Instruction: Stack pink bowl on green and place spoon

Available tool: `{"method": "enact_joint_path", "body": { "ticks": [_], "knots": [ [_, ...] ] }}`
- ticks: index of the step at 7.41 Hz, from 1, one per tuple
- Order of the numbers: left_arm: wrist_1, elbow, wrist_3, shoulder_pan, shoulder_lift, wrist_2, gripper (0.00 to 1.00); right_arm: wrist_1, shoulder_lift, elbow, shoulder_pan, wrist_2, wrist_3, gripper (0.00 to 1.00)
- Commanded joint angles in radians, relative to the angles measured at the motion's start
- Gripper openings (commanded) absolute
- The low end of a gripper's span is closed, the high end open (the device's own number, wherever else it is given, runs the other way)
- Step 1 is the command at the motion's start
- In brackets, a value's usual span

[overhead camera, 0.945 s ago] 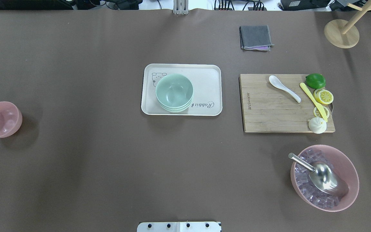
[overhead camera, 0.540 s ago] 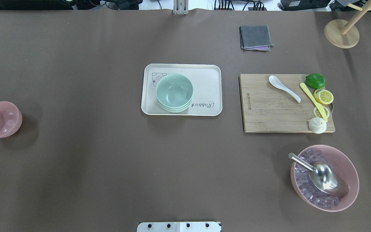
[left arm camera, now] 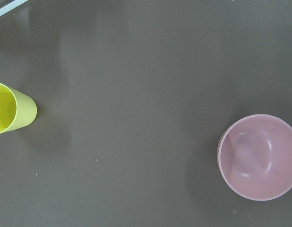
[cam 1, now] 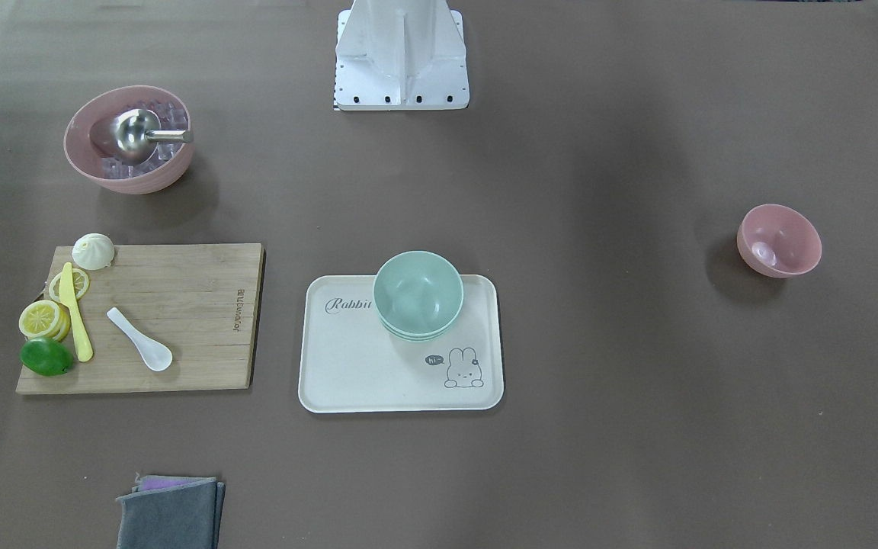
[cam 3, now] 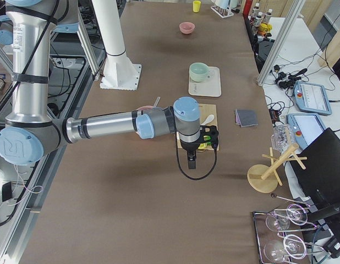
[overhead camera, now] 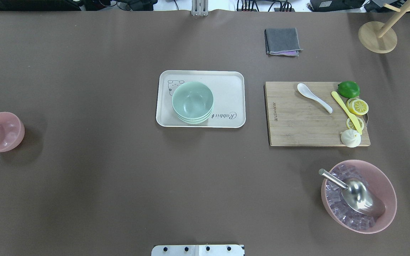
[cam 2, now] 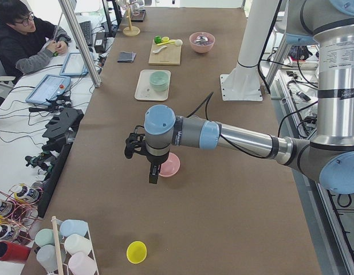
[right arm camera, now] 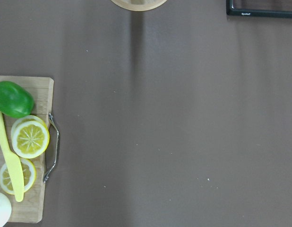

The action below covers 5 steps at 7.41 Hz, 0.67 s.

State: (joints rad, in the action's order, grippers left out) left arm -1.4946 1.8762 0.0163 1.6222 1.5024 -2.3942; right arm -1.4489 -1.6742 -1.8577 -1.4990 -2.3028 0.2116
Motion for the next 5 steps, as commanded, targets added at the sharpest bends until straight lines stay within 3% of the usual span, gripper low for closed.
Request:
{"method": "enact_joint_path", "body": {
  "ticks": [1,5],
  "knots": [
    [-0.004,0.001,-0.004,0.001,0.016,-0.005,0.99,0.028,0.022,0.003,0.002,-0.043,0.003,1.0],
    [-0.079,0.011,-0.013,-0.004,0.025,-0.059,0.99,0.038,0.068,0.002,0.032,-0.041,0.003,1.0]
  ]
}}
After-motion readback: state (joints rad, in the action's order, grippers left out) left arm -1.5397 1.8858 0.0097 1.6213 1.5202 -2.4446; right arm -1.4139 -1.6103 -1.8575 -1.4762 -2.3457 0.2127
